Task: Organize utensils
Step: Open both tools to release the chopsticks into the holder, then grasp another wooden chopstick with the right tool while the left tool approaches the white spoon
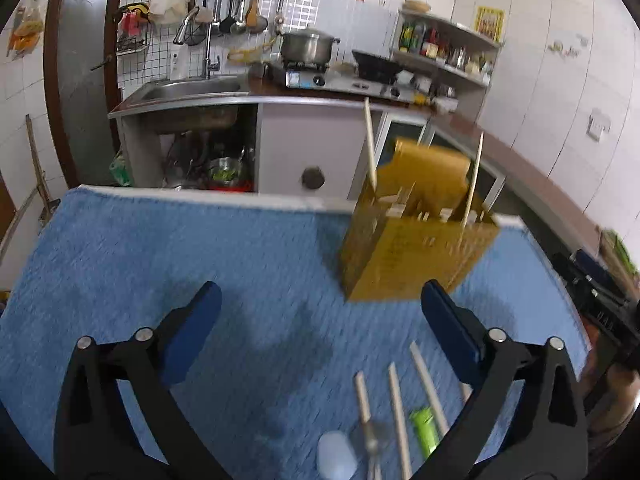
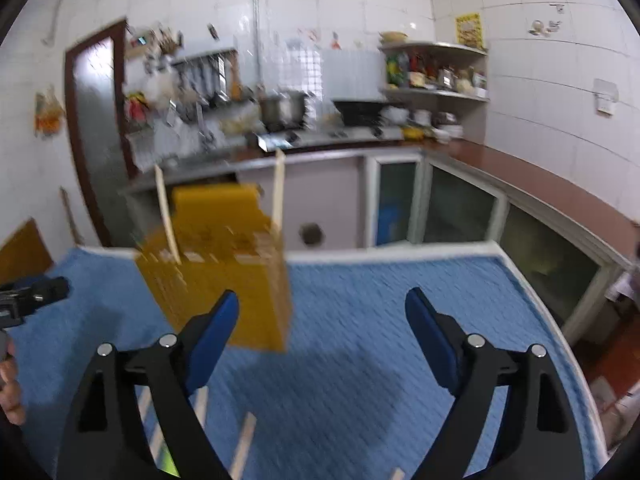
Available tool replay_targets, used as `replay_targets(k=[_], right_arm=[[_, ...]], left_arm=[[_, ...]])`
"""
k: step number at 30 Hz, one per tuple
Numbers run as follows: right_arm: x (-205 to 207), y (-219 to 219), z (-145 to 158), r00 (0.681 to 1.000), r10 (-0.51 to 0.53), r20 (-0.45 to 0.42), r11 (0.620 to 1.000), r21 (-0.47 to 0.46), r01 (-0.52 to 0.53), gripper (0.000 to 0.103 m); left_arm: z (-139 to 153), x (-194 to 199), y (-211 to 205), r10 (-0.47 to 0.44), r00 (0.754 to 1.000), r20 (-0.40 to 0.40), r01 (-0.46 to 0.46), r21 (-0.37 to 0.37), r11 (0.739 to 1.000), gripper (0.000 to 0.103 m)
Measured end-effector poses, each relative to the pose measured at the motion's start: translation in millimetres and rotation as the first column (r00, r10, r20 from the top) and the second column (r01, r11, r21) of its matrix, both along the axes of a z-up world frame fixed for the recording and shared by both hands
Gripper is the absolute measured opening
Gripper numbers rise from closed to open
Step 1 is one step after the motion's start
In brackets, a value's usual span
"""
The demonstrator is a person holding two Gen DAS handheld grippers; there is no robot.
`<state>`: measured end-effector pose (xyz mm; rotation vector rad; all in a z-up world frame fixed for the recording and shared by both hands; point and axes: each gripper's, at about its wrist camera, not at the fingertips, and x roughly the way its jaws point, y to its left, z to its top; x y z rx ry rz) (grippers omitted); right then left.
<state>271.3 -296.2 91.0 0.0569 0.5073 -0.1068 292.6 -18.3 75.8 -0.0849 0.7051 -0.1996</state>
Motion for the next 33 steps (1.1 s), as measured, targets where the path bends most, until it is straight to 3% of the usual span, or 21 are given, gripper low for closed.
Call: replay_targets(k=[3, 6, 13, 21, 24, 28, 30, 33], right_arm=[[-13, -4, -14, 0.995, -0.092, -0.047, 0.994, -0.058, 0.089, 0.090], [-26, -9, -23, 0.993, -0.091, -0.071, 0.995, -0.049, 0.087, 0.090], [-47, -20, -41, 0.980, -0.072, -0.187, 0.997, 0.002, 0.073, 0.090], [-57, -28, -51, 0.955, -0.079, -0.285, 0.997, -0.002, 0.082, 0.090], [-61, -33, -58, 0.935, -0.096, -0.341, 0.995, -0.016, 0.096, 0.090], [-65, -40, -73, 0.896, -0.104, -0.432, 0.993, -0.001, 0.115, 0.087], [-67, -45, -80, 0.877, -0.103, -0.470, 0.992, 0.020, 0.127, 0.069], [-64, -51, -93, 0.845, -0.084, -0.528, 0.988, 0.069, 0.141, 0.052]], left_arm=[[-10, -13, 0, 0.006, 1.000, -0.017, -0.005, 0.056, 0.998, 0.098], [-19, -24, -3, 0.006, 0.999, -0.044, -0.003, 0.087, 0.996, 0.098], [-38, -41, -2, -0.018, 0.994, -0.112, 0.029, 0.100, 0.995, 0.098], [-57, -52, -6, -0.036, 0.979, -0.202, 0.054, 0.085, 0.995, 0.095], [-60, -60, -13, -0.060, 0.974, -0.217, 0.084, 0.104, 0.991, 0.084], [-67, -67, -17, -0.091, 0.957, -0.276, 0.119, 0.085, 0.989, 0.062], [-70, -68, -16, -0.093, 0.949, -0.301, 0.122, 0.078, 0.989, 0.053], [-76, -69, -14, -0.085, 0.943, -0.321, 0.118, 0.083, 0.990, 0.042]])
